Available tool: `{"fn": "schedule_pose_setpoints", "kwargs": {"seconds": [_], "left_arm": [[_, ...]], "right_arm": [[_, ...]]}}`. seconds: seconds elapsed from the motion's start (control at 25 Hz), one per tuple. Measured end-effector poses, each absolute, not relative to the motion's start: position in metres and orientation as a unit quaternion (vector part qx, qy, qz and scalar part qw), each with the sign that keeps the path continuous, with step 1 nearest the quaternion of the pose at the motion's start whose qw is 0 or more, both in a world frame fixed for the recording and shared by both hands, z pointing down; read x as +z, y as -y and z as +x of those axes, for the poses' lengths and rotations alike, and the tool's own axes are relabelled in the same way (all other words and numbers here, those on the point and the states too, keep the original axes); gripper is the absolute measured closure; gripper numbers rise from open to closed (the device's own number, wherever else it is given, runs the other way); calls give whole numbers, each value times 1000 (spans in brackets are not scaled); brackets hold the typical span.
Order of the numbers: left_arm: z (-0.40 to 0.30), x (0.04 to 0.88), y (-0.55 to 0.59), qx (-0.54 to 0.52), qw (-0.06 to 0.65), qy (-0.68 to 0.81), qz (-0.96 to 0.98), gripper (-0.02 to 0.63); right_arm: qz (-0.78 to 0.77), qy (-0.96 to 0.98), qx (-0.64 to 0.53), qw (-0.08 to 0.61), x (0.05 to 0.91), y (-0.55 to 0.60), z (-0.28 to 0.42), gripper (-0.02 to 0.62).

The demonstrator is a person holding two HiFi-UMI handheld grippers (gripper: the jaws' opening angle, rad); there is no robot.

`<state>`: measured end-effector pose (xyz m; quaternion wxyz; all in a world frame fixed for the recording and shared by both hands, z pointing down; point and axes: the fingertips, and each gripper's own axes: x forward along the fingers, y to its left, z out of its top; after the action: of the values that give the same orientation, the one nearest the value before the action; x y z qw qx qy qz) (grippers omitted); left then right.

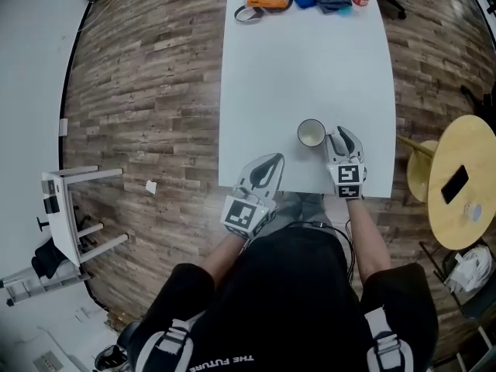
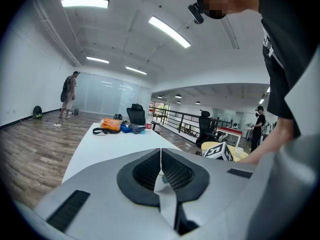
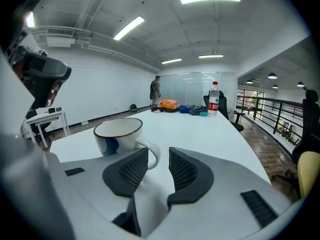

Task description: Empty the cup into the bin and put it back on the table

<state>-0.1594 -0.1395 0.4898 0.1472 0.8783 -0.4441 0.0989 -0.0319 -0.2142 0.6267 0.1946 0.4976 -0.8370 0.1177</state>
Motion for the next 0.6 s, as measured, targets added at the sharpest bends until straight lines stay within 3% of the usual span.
{"fn": "schedule_pose_setpoints", "kwargs": {"seconds": [0.4, 0.6], "left_arm": [[-178, 498, 136, 115, 146, 451, 873, 584], [-186, 500, 137, 117, 148, 454, 871, 584]], "right_arm": [[489, 847, 107, 182, 635, 235, -43, 463], [460, 864, 102, 177, 637, 238, -56, 519]]}}
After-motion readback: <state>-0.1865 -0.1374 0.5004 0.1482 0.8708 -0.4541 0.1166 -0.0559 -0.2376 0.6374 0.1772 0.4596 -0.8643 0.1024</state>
